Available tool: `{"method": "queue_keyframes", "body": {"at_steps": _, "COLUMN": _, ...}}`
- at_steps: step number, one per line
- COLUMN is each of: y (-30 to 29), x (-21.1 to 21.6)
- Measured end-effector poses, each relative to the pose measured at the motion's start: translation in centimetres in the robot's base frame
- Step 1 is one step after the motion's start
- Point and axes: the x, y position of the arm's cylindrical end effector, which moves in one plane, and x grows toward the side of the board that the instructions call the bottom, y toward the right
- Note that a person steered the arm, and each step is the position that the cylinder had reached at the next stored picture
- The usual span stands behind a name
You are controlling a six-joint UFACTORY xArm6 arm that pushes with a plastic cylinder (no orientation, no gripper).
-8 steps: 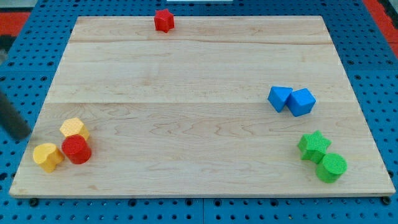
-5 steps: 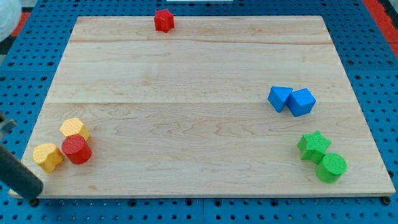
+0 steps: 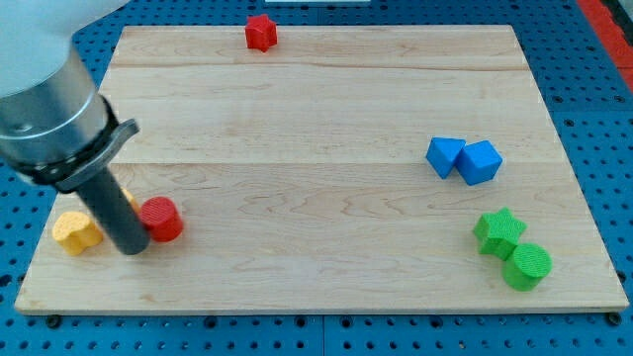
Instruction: Move the red circle bottom right to the red star
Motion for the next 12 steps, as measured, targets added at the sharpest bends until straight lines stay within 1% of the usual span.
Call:
{"method": "queue_keyframes", "body": {"at_steps": 1, "y": 1.8, "x": -2.2}}
{"method": "queue_keyframes", "body": {"at_steps": 2, "y": 6.6, "x": -2.5}}
{"method": "queue_keyframes", "body": {"at_steps": 3, "y": 9.5, "x": -4.1}}
{"method": "queue_keyframes", "body": {"at_steps": 4, "y": 9.5, "x": -9.4}}
{"method": "queue_keyframes", "body": {"at_steps": 5, "y": 10.4, "x": -7.0}}
{"method": "queue_keyframes", "body": {"at_steps": 6, "y": 7.3, "x": -3.4}}
{"method": "queue_keyframes", "body": {"at_steps": 7, "y": 3.8, "x": -5.6}}
{"method": "queue_keyframes", "body": {"at_steps": 8, "y": 4.6, "x": -9.7}}
{"method": "queue_keyframes", "body": {"at_steps": 9, "y": 7.5, "x": -9.5}}
{"method": "queue_keyframes", "body": {"at_steps": 10, "y": 8.3, "x": -7.1}}
{"method": "queue_keyframes", "body": {"at_steps": 11, "y": 8.0, "x": -6.1}}
{"method": "queue_keyframes", "body": {"at_steps": 12, "y": 9.2, "x": -8.6}}
